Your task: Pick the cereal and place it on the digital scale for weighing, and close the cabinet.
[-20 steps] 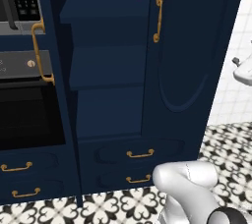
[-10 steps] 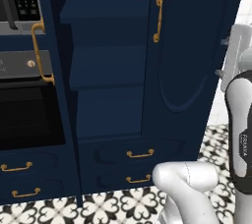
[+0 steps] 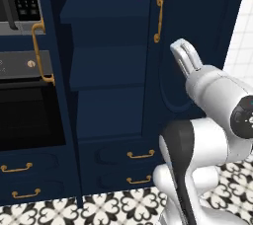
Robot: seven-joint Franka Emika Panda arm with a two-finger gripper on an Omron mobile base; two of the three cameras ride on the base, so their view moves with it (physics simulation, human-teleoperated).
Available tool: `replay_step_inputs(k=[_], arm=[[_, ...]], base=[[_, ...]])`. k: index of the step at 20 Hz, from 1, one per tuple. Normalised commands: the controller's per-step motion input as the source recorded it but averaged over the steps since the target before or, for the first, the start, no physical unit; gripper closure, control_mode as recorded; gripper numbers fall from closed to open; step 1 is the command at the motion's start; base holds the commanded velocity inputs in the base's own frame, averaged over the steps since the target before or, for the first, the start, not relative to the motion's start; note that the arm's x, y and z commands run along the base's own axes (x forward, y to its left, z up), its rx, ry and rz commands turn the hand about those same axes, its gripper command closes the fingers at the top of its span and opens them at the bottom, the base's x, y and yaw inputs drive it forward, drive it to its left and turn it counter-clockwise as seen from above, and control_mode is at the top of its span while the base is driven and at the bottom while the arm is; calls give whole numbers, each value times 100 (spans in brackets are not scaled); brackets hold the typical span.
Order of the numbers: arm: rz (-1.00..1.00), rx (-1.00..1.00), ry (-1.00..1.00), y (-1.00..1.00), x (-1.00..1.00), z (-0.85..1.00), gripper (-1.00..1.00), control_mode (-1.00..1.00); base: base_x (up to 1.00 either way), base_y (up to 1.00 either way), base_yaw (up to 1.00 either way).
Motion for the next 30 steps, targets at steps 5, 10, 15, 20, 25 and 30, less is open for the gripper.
replay_step_inputs(k=[5, 10, 15, 20, 25, 30], arm=[[1, -43, -9, 100, -1, 0, -100, -100], [0, -4, -1, 100, 0, -2, -100, -100], [0, 6, 0, 100, 0, -28, -100, -100], [0, 9, 0, 100, 0, -37, -100, -100], [0, 4, 0, 100, 2, -46, -100, -100], [-5, 3, 0, 100, 28, -44, -100, -100]], base=[[0, 0, 0], [0, 0, 0], [0, 0, 0], [0, 0, 0], [0, 0, 0], [0, 0, 0]])
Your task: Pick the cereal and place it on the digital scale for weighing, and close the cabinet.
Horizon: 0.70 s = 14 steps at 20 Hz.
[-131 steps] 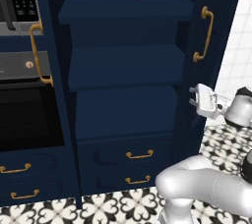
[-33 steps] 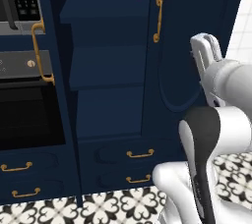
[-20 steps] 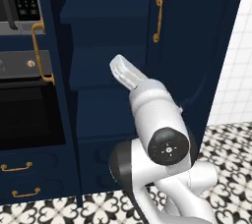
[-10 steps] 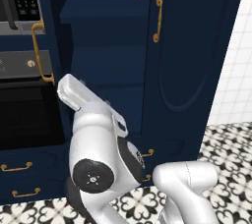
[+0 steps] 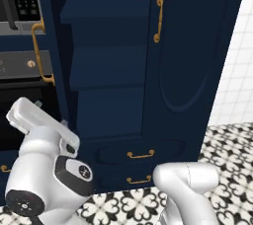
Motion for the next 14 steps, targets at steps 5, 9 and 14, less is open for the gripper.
replay_step_inputs(k=[5, 9, 14], arm=[[-1, 18, 2, 22, 62, -36, -100, -100], [0, 12, 2, 19, 83, -38, -100, -100], [0, 11, 0, 8, 76, -36, -100, -100]], base=[[0, 0, 0], [0, 0, 0], [0, 0, 0]])
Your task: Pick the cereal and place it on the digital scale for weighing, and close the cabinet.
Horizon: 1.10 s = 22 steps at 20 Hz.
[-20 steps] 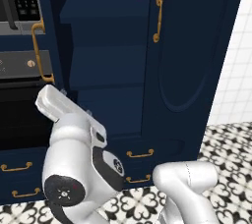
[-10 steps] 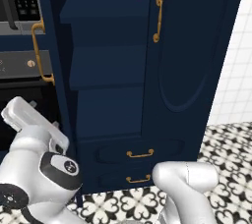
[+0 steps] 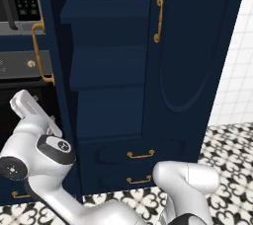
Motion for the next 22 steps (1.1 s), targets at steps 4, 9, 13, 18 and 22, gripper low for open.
replay_step_inputs(k=[4, 9, 13, 18, 22], arm=[[0, 3, 0, 26, 80, -36, -100, -100], [-2, 0, 0, 45, 76, -31, -100, -100], [-11, 0, -2, 62, 44, -17, -100, -100], [-19, 0, -4, 26, 12, -3, -100, -100], [-23, 0, -5, -10, 5, 0, -100, -100]], base=[[0, 0, 0], [0, 0, 0], [0, 0, 0], [0, 0, 0], [0, 0, 0]])
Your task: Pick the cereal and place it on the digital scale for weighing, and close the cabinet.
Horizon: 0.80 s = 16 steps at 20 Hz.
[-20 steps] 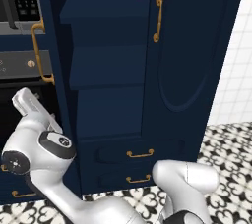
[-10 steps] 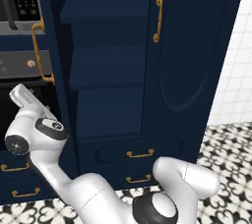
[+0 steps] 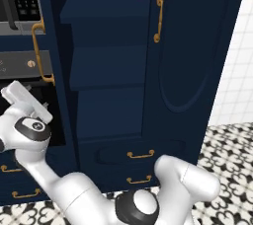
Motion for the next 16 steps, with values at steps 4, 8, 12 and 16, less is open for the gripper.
replay_step_inputs(k=[4, 8, 12, 16], arm=[[-20, 2, 0, -41, 59, 0, -100, -100], [-11, 7, -2, -74, 40, 0, -100, -100], [-9, 12, -9, -91, 0, 0, -100, -100], [-9, 15, -18, -99, -1, 0, -100, -100]], base=[[0, 0, 0], [0, 0, 0], [0, 0, 0], [0, 0, 0]])
